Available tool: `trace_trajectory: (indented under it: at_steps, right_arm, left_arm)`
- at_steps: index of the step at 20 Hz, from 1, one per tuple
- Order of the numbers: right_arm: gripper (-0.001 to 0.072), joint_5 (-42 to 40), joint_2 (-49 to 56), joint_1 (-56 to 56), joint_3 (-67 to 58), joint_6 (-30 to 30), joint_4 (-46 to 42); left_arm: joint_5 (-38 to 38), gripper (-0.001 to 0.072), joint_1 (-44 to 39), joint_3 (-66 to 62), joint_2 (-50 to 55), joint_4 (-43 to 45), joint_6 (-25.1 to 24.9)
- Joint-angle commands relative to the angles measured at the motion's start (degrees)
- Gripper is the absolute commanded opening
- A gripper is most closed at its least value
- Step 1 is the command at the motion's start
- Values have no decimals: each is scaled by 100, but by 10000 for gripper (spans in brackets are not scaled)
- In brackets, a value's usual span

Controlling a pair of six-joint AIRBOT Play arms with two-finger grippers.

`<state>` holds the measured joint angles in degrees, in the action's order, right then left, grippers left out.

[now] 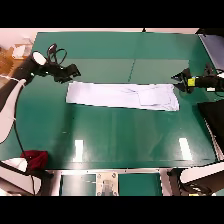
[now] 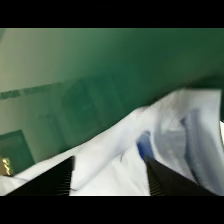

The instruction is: Fold the shirts.

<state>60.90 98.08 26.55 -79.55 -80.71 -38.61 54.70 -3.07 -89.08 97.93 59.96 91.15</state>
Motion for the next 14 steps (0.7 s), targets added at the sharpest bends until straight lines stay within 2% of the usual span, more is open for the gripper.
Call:
trace_trajectory:
  at_steps: [1, 3, 7, 9, 14]
  right_arm:
    - [551, 844, 122, 516, -385, 1029, -297]
    - [640, 1169, 201, 748, -358, 1266, -772]
    - [641, 2124, 811, 767, -326, 1821, -702]
    - [657, 2227, 1126, 667, -334, 2146, -470]
    - [648, 2225, 1650, 358, -640, 2223, -339]
  left_arm:
    - [1591, 620, 321, -560, 46, -39, -61]
    - [2044, 619, 365, -697, 46, -37, -168]
    - [2074, 618, 243, -699, 48, -55, -181]
    - [2083, 618, 142, -697, 46, -85, -184]
    - [2006, 617, -153, -699, 46, -254, -317]
